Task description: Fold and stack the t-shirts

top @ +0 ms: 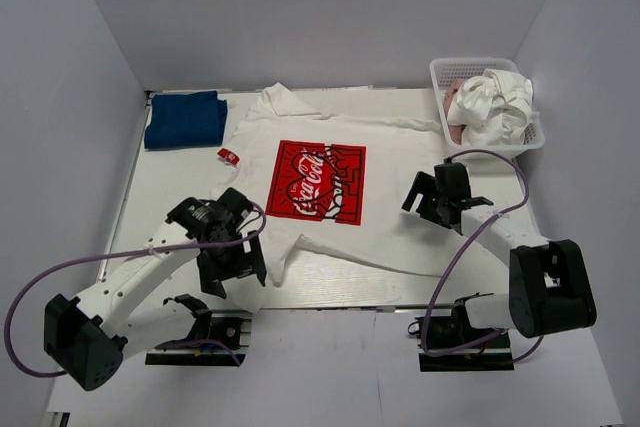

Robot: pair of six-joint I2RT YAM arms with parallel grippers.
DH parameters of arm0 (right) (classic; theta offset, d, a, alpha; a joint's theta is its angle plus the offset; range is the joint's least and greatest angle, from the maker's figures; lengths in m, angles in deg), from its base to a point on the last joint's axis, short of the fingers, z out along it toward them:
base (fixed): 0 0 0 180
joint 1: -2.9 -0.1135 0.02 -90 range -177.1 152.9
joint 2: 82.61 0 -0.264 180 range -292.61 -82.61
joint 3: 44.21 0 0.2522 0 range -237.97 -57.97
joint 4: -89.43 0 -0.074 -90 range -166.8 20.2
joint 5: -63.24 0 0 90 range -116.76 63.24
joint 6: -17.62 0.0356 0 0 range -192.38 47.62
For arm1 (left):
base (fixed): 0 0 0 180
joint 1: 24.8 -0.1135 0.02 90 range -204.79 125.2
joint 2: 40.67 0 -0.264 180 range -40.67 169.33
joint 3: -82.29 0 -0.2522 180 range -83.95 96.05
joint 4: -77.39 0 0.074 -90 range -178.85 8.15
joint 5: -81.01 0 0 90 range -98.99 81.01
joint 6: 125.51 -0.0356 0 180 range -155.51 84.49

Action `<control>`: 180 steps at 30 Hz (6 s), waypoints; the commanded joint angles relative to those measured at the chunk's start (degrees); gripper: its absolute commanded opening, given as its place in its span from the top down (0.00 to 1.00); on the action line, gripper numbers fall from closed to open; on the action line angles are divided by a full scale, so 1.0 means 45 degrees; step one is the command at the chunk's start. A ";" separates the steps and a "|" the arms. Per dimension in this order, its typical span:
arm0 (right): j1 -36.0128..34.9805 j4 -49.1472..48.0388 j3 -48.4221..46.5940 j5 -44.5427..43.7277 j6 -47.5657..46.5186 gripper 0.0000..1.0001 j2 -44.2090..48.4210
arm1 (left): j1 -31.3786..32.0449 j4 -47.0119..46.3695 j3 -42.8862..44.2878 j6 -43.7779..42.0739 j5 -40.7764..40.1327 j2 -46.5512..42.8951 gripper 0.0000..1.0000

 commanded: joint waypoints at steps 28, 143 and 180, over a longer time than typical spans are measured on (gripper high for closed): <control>-0.0232 0.0401 -0.5988 -0.1565 -0.2850 0.10 -0.6652 | -0.3794 -0.9631 1.0055 -0.5626 -0.2345 1.4346 0.00; 0.1973 0.3626 0.1059 -0.3717 0.3537 0.11 0.5535 | -0.1685 -0.8109 -0.4062 -0.0939 0.2034 0.2727 1.00; 0.3206 0.5928 0.1741 -0.1021 0.1816 1.00 0.5024 | -0.1568 -0.4437 -0.3163 -0.1505 0.2523 0.0461 1.00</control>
